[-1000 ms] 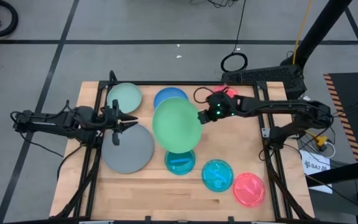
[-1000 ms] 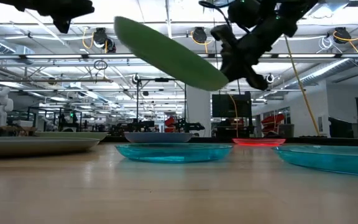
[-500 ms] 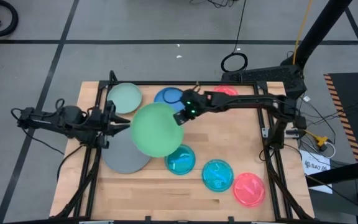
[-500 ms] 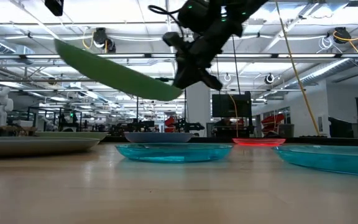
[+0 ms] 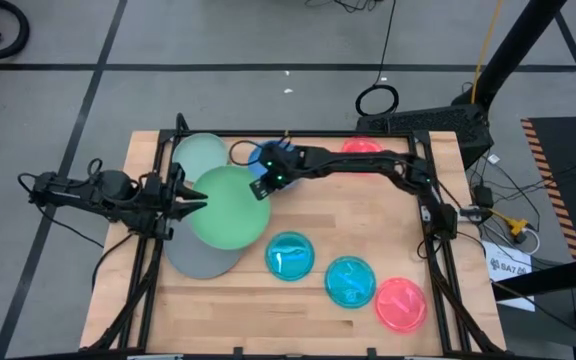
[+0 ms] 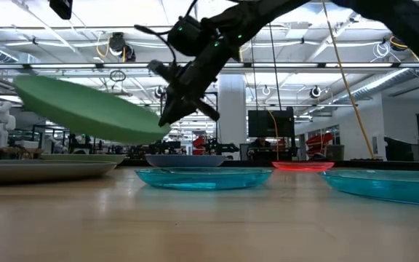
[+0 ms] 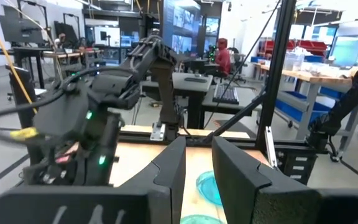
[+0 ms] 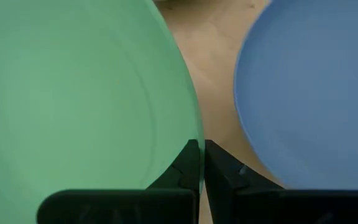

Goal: Stack plastic plates
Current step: Stack green plate on top of the gray plate

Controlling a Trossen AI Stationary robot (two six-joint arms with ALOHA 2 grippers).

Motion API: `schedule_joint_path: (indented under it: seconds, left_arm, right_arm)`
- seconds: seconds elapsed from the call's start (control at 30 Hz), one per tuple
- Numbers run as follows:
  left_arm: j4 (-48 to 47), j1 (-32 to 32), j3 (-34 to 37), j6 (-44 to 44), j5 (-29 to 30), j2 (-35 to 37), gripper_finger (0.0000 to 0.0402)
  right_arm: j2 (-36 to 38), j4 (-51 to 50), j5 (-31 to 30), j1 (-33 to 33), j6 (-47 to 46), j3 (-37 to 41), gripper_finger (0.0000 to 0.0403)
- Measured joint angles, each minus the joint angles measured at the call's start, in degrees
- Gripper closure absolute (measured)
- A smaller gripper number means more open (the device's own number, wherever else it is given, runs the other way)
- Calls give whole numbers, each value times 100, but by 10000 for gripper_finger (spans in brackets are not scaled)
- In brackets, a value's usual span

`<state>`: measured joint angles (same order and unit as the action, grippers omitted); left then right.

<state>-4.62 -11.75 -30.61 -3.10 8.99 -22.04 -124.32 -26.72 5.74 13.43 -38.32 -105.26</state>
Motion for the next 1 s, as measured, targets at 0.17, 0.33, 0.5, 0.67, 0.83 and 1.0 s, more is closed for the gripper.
schedule_joint_path:
  seconds: [0.17,0.33,0.5,0.67,0.83,1.0]
  left_arm:
    - [-33,0,0,37,-1,0,316]
    - [-58,2,0,40,0,0,316]
    - [-116,4,0,69,2,0,316]
    - [-120,4,0,108,2,0,316]
    - [-122,4,0,108,4,0,316]
    - [-125,4,0,110,4,0,316]
  right_arm:
    - [-476,-21,1,-13,63,-524,401]
    - [-690,-83,-277,-96,124,-773,401]
    - [-685,-126,-454,-197,130,-784,398]
    - [-685,-131,-679,-273,129,-784,397]
    - [-683,-98,-720,-266,129,-784,396]
    - [-683,-98,-719,-264,129,-784,393]
